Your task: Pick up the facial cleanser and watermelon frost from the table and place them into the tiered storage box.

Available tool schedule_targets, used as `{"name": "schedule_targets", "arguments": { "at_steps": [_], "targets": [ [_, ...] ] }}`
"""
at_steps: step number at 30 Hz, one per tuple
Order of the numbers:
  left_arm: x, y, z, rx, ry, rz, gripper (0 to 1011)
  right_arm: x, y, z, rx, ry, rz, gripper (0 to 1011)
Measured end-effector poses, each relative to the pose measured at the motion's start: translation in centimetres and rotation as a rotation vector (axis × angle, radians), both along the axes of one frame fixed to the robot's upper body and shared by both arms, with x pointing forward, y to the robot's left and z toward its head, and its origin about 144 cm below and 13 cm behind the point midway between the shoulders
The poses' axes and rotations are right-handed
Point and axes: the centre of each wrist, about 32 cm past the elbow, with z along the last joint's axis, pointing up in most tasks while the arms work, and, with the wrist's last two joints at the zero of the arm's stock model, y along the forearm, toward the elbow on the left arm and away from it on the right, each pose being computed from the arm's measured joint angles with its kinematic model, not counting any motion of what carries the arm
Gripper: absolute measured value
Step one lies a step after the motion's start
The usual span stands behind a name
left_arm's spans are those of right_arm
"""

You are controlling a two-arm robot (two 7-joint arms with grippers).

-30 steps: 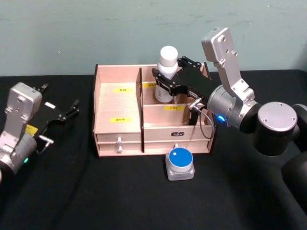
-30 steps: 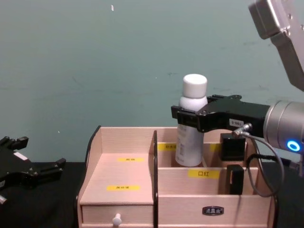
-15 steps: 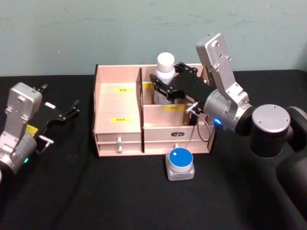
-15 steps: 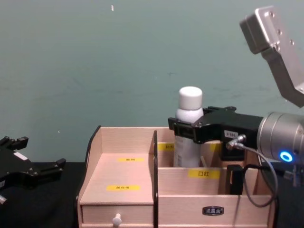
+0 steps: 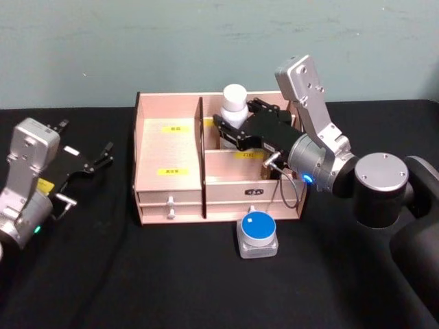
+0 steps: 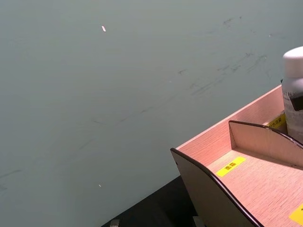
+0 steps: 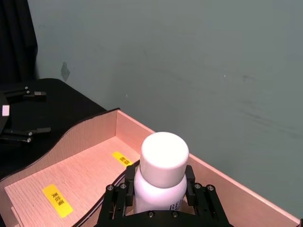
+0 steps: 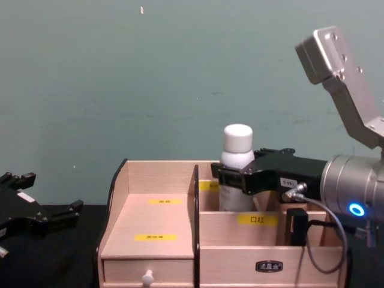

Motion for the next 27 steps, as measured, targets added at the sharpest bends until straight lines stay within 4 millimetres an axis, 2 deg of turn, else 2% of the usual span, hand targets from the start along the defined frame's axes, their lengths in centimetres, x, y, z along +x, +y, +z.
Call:
{"name": "schedule_targets", "arguments": {
  "at_steps": [19, 27],
  "targets": [
    [0.00, 0.00, 0.00, 0.000, 0.000, 0.000, 1001, -0.03, 0.01, -0.40, -0.010, 0.025, 0.004, 613],
    [0.00, 0.00, 0.00, 0.000, 0.000, 0.000, 1001, -0.05, -0.05, -0.36, -0.006, 0.022, 0.003, 849]
  ]
}}
